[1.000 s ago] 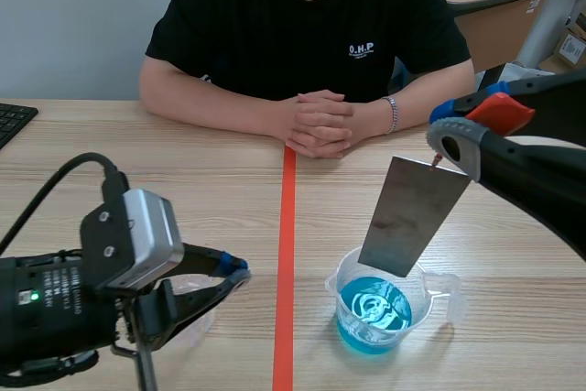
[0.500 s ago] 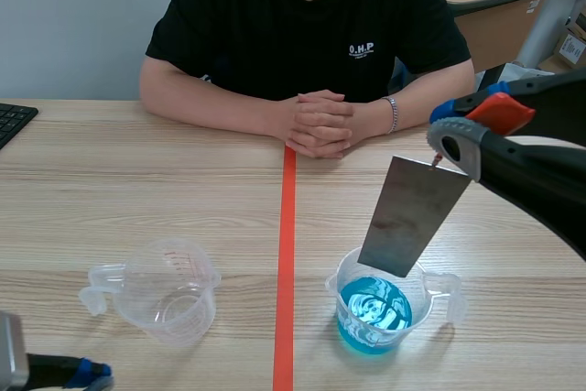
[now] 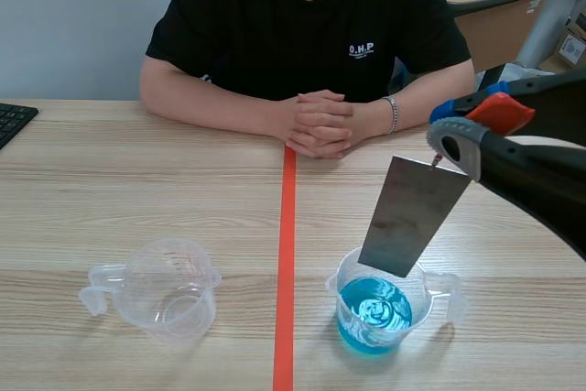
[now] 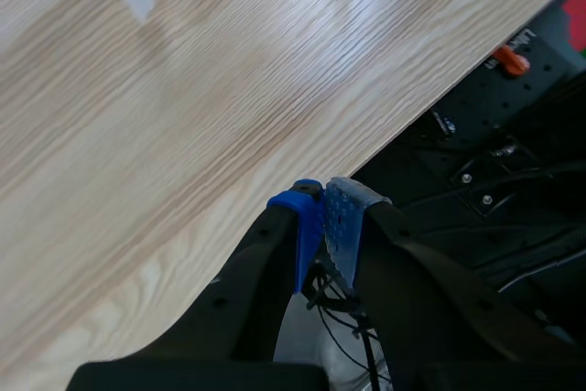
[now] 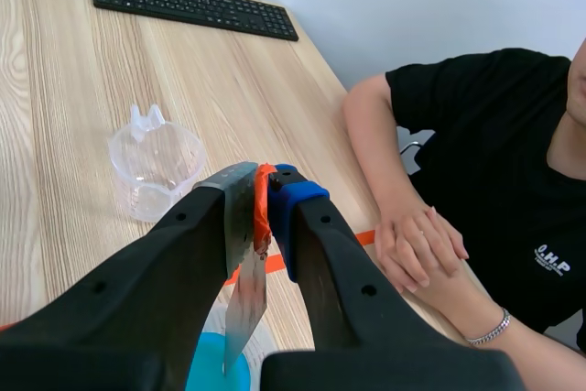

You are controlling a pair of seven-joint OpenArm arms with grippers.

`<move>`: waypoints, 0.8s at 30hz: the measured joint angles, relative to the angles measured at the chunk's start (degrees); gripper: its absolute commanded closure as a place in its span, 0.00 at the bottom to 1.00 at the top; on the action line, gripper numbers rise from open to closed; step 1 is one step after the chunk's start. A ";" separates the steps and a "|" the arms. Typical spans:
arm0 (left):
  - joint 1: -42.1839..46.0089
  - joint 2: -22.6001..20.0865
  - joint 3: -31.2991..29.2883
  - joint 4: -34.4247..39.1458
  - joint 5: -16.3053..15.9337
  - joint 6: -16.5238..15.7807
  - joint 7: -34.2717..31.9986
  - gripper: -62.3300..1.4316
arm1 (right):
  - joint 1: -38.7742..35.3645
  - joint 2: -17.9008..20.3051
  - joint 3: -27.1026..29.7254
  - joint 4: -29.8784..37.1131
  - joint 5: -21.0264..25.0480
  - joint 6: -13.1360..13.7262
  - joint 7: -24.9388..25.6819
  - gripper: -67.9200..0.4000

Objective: Do the redox reaction experiment.
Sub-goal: 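Put the plate into the left beaker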

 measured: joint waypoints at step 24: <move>4.04 21.53 -1.53 -7.06 -0.02 4.55 -3.15 0.90 | 0.02 2.69 0.00 0.00 2.99 0.00 0.00 0.97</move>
